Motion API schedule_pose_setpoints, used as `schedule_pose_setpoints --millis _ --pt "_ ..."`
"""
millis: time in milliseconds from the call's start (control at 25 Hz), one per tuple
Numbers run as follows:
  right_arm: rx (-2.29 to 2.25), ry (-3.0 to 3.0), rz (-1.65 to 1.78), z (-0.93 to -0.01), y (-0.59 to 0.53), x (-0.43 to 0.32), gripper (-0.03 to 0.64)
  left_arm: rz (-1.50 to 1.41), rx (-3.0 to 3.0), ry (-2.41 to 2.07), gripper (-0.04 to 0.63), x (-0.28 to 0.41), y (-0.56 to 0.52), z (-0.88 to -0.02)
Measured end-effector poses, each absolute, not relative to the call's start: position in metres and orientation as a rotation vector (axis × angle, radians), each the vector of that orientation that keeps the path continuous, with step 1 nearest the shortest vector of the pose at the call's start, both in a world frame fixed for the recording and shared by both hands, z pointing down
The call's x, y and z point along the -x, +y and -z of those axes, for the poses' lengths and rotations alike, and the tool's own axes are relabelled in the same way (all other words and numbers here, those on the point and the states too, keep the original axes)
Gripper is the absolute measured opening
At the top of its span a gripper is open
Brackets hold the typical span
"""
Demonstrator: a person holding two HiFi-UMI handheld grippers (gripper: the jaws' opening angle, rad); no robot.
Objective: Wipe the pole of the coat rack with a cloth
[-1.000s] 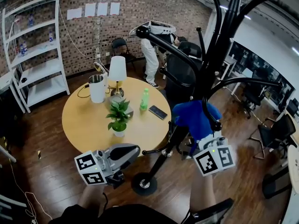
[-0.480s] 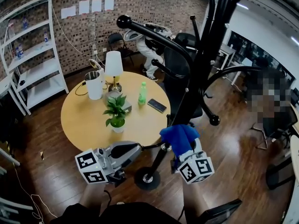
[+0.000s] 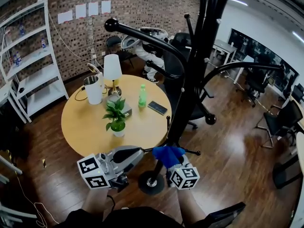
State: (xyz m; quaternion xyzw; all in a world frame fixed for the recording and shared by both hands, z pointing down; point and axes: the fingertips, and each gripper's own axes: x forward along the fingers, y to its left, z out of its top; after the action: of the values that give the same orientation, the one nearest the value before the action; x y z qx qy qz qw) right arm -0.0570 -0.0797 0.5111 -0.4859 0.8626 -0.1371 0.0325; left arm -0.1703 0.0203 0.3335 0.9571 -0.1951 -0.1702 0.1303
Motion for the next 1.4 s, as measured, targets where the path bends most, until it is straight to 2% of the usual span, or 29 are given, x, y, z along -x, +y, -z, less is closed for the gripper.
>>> schedule_pose_setpoints --millis 280,960,1160,1400 --pt "1.499 2.654 0.55 -0.521 -0.081 0.058 0.028 0.501 -2.786 -0.569 0.002 0.17 0.024 -0.331" --pt "1.202 2.4 -0.128 -0.214 -0.072 0.051 0.028 0.571 -2.788 -0.688 0.002 0.205 0.035 -0.323" --pt "1.185 2.385 -0.237 -0.174 -0.071 0.052 0.028 0.584 -2.774 -0.721 0.002 0.217 0.036 -0.326" --pt "1.19 2.347 -0.267 -0.182 -0.068 0.05 0.028 0.582 -2.768 -0.703 0.002 0.217 0.034 -0.327"
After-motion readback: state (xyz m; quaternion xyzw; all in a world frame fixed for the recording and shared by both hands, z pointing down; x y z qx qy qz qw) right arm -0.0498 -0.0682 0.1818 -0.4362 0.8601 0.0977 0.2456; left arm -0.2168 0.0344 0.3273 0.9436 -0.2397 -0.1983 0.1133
